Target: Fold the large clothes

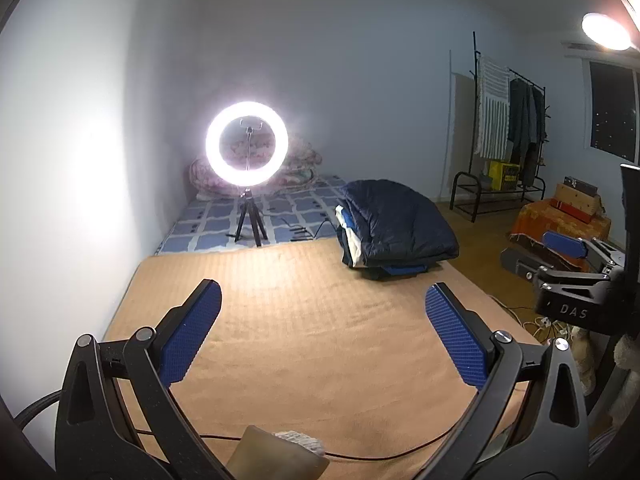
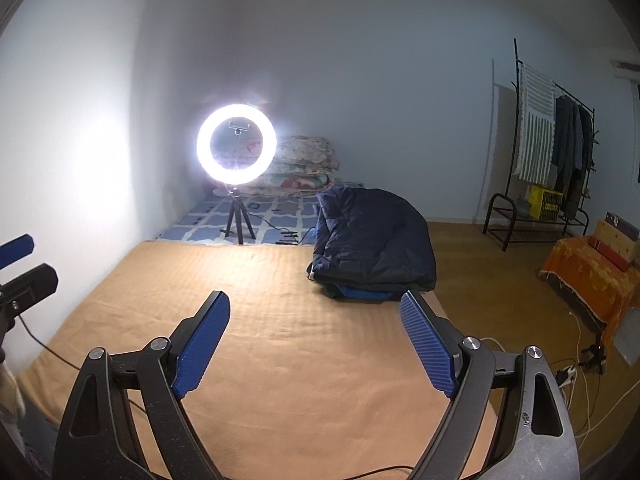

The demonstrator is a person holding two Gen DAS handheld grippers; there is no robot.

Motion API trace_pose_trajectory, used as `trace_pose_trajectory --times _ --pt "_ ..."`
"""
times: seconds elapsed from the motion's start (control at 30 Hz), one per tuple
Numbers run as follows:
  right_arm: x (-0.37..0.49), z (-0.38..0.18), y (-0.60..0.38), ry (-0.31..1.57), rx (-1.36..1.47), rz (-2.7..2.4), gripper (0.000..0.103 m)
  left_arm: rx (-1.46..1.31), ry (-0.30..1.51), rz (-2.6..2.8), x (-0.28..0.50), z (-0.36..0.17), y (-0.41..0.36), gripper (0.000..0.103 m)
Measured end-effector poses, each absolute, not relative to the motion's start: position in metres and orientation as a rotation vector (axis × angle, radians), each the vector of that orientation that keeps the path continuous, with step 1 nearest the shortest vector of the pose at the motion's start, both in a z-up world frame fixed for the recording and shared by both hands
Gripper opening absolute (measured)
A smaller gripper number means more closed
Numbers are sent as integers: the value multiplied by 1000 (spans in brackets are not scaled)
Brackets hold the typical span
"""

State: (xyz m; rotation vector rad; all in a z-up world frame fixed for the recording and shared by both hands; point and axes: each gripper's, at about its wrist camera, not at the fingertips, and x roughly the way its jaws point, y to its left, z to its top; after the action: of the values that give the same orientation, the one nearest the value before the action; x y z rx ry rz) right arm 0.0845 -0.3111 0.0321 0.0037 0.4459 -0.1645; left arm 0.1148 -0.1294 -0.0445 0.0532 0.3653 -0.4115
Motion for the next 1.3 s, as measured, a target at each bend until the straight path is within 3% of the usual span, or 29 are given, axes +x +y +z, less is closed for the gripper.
trace_pose_trajectory --times 1.3 --pt "81 31 -322 464 19 -188 90 87 396 -427 111 -49 -139 103"
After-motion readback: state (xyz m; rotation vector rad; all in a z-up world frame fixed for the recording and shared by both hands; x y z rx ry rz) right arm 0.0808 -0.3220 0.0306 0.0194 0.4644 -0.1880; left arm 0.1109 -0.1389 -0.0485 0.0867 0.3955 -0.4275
